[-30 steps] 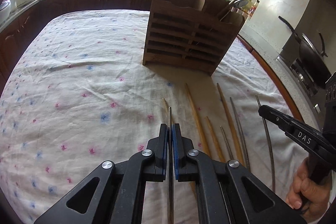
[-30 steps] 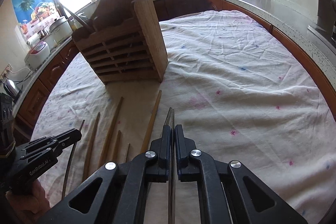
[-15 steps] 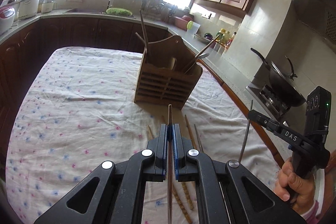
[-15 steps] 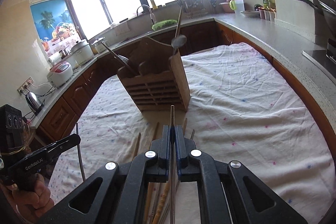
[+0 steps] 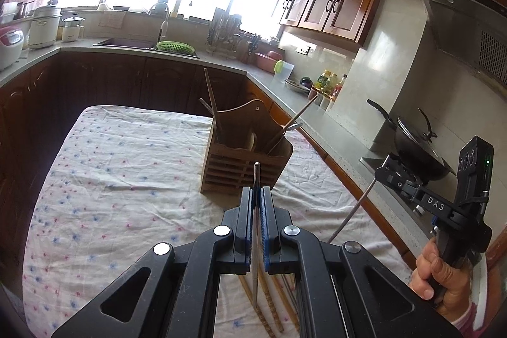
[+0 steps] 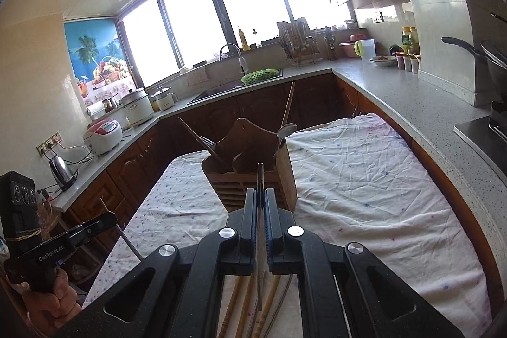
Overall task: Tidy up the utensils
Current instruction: 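Carry both chopsticks up over the wooden caddy with both tools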
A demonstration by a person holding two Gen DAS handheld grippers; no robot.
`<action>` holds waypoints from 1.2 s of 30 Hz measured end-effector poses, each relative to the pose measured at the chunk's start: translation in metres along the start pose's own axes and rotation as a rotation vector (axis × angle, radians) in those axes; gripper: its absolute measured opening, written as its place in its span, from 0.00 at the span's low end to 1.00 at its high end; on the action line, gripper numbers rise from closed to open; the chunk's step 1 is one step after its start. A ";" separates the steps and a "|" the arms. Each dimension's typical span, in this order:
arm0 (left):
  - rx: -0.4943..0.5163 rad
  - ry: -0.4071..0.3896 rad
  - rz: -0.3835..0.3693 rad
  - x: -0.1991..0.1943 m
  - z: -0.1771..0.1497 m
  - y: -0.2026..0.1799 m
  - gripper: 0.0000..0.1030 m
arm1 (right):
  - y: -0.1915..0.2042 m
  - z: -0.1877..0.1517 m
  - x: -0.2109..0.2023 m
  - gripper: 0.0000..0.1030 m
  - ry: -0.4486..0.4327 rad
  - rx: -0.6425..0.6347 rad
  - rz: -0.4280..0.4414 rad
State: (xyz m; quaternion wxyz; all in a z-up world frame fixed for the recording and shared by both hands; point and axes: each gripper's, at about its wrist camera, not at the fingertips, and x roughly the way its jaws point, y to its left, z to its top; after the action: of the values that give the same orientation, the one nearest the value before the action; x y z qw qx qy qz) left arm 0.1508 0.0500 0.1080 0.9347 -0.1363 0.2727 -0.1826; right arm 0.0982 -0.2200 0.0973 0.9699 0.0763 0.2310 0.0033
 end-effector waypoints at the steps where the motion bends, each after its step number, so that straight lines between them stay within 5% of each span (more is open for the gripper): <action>1: 0.000 -0.004 0.002 -0.001 0.001 0.000 0.02 | -0.001 0.000 0.001 0.04 0.000 0.002 0.001; 12: -0.017 -0.061 -0.012 0.013 0.026 0.006 0.02 | -0.006 0.016 0.007 0.04 -0.026 0.019 0.014; 22: 0.038 -0.232 0.018 0.029 0.093 0.001 0.02 | -0.002 0.074 0.018 0.04 -0.162 0.026 0.012; 28: 0.041 -0.299 0.051 0.067 0.119 0.007 0.02 | -0.002 0.110 0.039 0.04 -0.252 0.033 -0.015; 36: -0.001 -0.318 0.074 0.147 0.105 0.025 0.02 | -0.012 0.114 0.086 0.04 -0.279 0.053 -0.071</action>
State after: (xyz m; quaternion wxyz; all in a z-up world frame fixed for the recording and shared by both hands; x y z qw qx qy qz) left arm 0.3319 0.0279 0.1171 0.9721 -0.1539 0.1264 -0.1242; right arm 0.2254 -0.2447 0.1573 0.9898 0.0933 0.0965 -0.0476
